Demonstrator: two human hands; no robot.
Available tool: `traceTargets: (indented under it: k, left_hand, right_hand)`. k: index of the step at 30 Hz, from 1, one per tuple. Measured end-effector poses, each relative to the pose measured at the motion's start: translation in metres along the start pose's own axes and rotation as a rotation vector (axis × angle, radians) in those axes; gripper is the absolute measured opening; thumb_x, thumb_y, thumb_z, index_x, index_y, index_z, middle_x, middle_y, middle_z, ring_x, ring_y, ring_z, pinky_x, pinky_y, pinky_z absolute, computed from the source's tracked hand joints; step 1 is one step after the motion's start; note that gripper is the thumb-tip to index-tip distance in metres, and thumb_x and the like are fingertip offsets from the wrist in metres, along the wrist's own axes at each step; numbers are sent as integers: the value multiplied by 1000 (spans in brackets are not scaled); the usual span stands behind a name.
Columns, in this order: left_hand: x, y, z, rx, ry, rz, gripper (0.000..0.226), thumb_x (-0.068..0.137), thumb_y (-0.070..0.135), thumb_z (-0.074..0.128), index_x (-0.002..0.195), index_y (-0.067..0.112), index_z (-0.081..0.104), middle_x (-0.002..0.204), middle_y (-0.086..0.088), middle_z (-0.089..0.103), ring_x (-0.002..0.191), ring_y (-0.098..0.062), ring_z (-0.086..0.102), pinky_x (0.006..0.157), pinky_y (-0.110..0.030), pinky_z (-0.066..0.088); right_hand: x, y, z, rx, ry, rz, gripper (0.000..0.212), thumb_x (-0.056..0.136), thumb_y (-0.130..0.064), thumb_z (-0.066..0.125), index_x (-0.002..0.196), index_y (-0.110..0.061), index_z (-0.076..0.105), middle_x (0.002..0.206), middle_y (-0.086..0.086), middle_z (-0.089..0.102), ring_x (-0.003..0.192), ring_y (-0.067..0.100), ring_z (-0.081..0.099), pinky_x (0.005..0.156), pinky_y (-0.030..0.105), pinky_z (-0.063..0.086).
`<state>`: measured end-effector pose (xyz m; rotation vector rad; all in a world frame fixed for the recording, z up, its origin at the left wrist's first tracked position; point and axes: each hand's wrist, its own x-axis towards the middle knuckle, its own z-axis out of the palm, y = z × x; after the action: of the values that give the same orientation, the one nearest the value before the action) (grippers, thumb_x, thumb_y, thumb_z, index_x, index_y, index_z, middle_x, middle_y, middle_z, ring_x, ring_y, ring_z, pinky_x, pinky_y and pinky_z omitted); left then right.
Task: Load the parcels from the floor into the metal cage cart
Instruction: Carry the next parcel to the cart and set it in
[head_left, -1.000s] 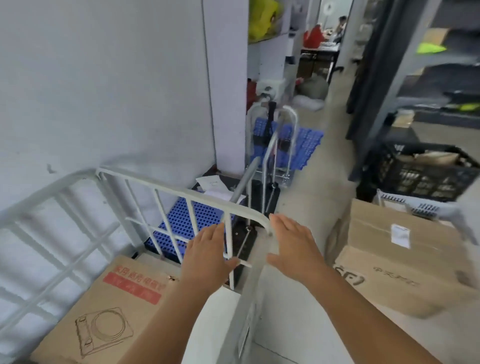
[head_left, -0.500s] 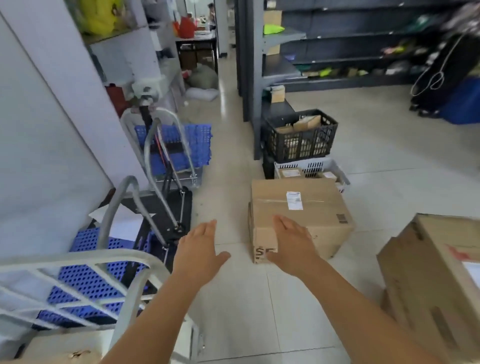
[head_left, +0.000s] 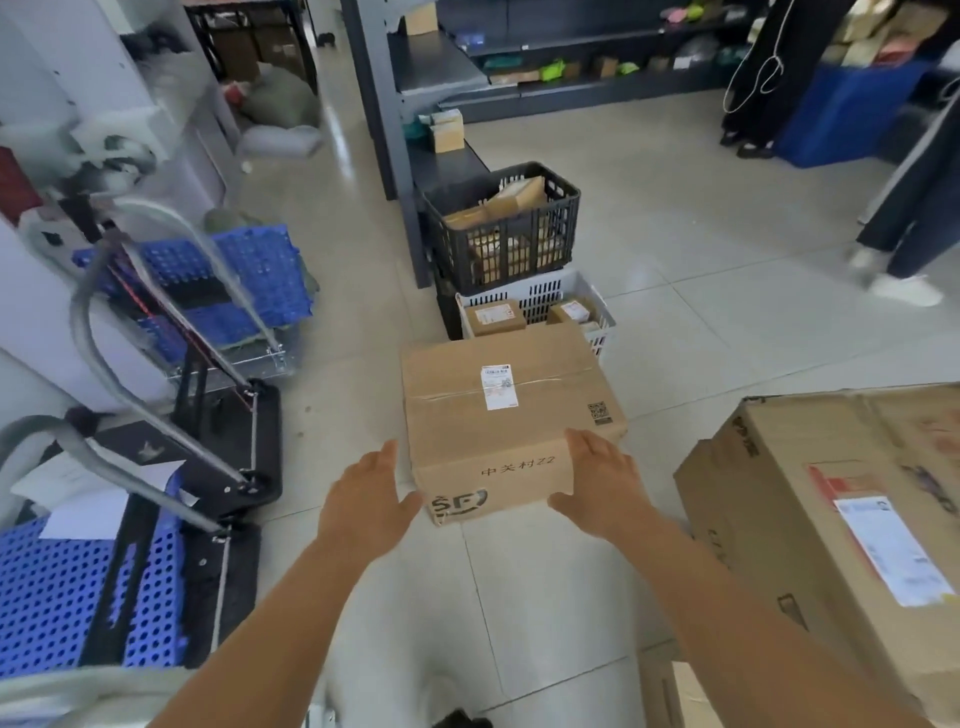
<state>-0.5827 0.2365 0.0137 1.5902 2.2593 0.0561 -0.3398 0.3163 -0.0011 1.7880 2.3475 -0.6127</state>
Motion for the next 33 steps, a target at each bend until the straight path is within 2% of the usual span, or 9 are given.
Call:
traceTargets:
  k: [3, 11, 18, 25, 30, 33]
  left_hand:
    - [46, 8, 7, -15, -39, 14, 70, 94, 43, 51, 150, 17, 19, 144, -3, 42, 130, -24, 42, 103, -36, 36]
    - [175, 13, 26, -62, -148, -16, 79, 94, 43, 52, 154, 18, 8, 147, -6, 38, 131, -25, 41, 105, -39, 39]
    - [254, 1, 53, -136, -199, -121, 85, 92, 43, 56, 155, 21, 3, 146, -7, 39, 127, -27, 45, 101, -41, 43]
    - [331, -6, 103, -108, -228, -278, 87, 92, 43, 56, 155, 21, 0, 149, -9, 33, 130, -30, 42, 101, -42, 42]
    - [382, -14, 155, -170, -243, -424, 90, 89, 42, 60, 155, 22, 2, 154, -7, 26, 135, -31, 38, 103, -44, 41]
    - [409, -23, 182, -197, -243, -501, 96, 85, 42, 64, 155, 20, 2, 156, -6, 21, 135, -31, 39, 103, -44, 43]
  right_hand:
    - [37, 15, 0, 17, -4, 55, 88, 90, -42, 61, 155, -16, 8, 160, 2, 17, 147, 23, 18, 117, 38, 17]
    - [146, 42, -5, 84, -25, 231, 84, 89, -45, 62, 153, -16, 16, 158, 2, 22, 142, 25, 27, 112, 38, 27]
    - [242, 74, 11, 179, -130, 321, 94, 88, -47, 63, 156, -12, 8, 161, 7, 17, 146, 29, 23, 118, 41, 23]
    - [351, 122, 42, 191, -147, 340, 94, 84, -42, 69, 154, -10, 15, 157, 11, 24, 139, 33, 34, 111, 44, 34]
    - [418, 158, 78, 142, -182, 349, 90, 85, -40, 68, 153, -11, 16, 157, 10, 24, 138, 35, 34, 108, 45, 36]
    - [452, 178, 99, 140, -185, 385, 97, 82, -40, 72, 154, -10, 14, 157, 12, 23, 137, 37, 35, 108, 49, 36]
